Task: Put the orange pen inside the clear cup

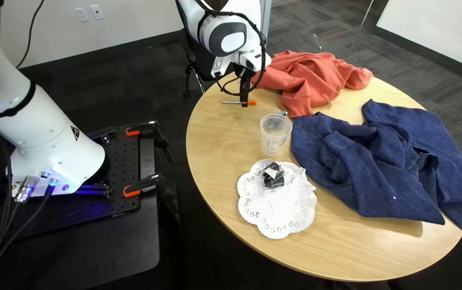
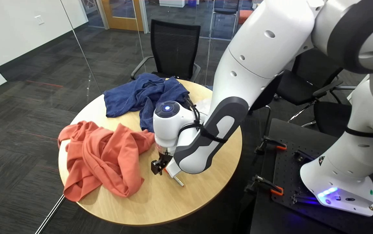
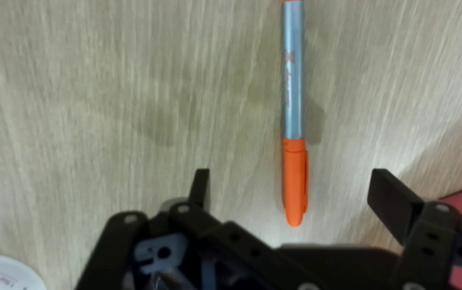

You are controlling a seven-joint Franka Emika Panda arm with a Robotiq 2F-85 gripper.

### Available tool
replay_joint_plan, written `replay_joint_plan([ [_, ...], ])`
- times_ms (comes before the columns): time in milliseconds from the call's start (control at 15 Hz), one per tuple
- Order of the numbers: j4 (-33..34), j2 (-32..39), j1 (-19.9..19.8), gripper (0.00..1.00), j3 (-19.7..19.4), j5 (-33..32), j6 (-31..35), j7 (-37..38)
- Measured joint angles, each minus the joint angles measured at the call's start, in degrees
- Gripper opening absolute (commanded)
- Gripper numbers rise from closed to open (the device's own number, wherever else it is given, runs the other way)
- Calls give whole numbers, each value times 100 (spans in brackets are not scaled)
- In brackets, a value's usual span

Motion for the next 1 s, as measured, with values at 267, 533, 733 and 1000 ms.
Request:
replay_joint_plan([
  [267,73,124,-2,100,-3,5,0,-1],
  [533,117,190,-5,68,-6,6,-5,-5],
  [733,150,230,-5,45,-10,6,-6,-6],
  [1000,168,255,-8,14,-11,10,-6,-6],
])
